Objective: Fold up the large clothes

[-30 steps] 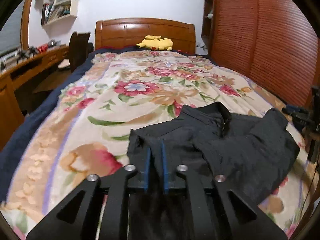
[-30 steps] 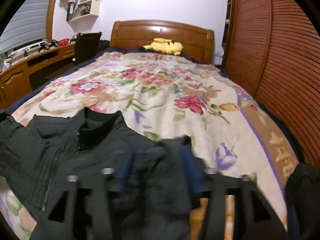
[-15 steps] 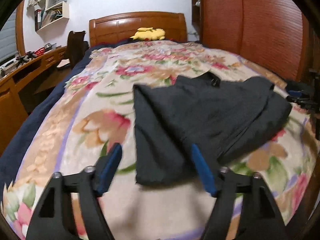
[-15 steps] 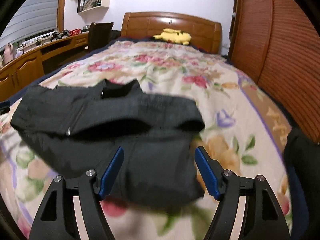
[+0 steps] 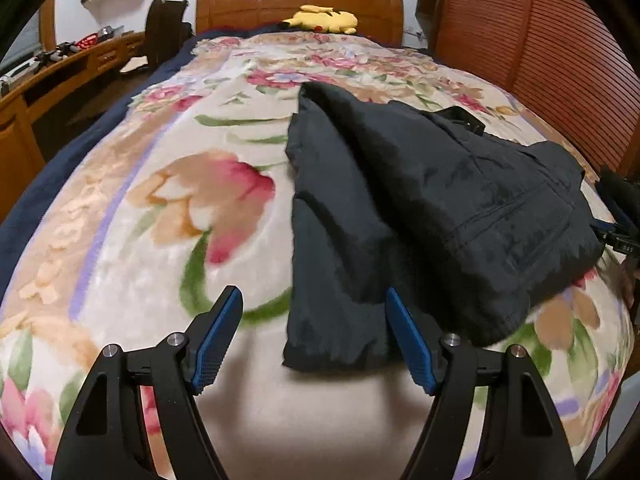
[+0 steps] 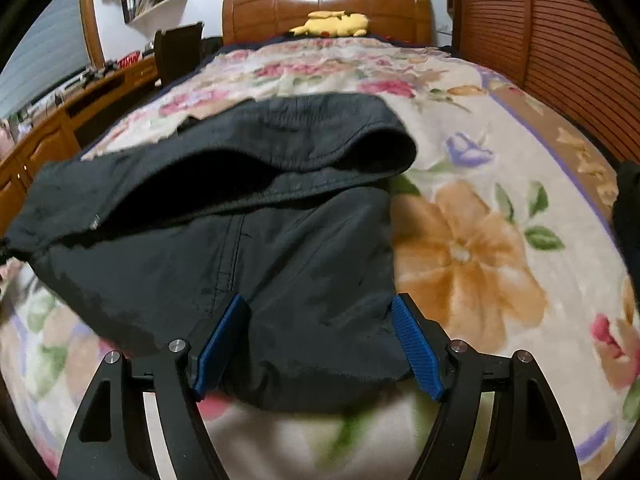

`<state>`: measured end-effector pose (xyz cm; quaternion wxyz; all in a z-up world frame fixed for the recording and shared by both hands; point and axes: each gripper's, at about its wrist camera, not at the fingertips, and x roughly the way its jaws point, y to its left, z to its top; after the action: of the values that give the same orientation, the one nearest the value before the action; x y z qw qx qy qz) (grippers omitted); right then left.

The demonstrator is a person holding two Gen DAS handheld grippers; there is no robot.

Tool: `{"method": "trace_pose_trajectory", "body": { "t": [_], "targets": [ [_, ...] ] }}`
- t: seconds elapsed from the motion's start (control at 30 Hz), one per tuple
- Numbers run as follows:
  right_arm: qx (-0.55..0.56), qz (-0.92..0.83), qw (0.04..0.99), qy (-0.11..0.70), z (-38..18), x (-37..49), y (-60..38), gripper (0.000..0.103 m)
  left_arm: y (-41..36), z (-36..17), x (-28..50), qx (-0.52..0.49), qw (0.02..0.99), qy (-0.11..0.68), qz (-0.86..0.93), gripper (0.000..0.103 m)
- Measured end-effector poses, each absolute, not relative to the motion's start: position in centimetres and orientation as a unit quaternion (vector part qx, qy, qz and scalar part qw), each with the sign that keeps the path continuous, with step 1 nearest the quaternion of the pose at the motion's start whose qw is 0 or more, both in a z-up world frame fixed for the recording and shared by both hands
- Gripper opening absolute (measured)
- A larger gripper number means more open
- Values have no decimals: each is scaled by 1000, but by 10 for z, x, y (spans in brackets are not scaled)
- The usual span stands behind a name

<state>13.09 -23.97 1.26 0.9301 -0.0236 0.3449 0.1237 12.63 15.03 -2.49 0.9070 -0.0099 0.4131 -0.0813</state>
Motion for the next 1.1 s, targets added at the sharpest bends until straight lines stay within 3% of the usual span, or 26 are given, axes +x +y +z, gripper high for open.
{"method": "trace_pose_trajectory", "body": {
  "t": [0.07,0.1,0.13,0.17,0.3,0.33,0.43,0.53,0.77,1.1],
  "targets": [
    [-25,129,928,350,13,135,-239,77,147,-28,130,-9,903,420,-89,75],
    [-23,133,925,354,13,137,-240,77,144,-29,133,-9,901,423,-94,70],
    [-21,138,923,358,12,139,-240,74,141,-30,134,-7,899,426,-101,52],
    [-18,147,920,362,11,141,-240,72,139,-29,134,-7,897,428,-107,45],
    [-52,172,920,348,15,140,-231,40,131,-29,135,14,896,434,-96,10],
    [-78,164,922,341,14,135,-225,31,131,-27,134,14,896,433,-95,7],
    [-107,154,926,328,19,127,-217,17,131,-15,125,20,903,420,-90,4],
    [-111,150,933,309,29,112,-219,11,130,3,107,27,914,396,-82,3],
    [-131,151,945,260,54,60,-225,8,124,35,59,35,927,361,-95,3],
    [-124,172,943,258,62,-18,-255,8,119,40,-26,29,928,347,-129,3]
  ]
}}
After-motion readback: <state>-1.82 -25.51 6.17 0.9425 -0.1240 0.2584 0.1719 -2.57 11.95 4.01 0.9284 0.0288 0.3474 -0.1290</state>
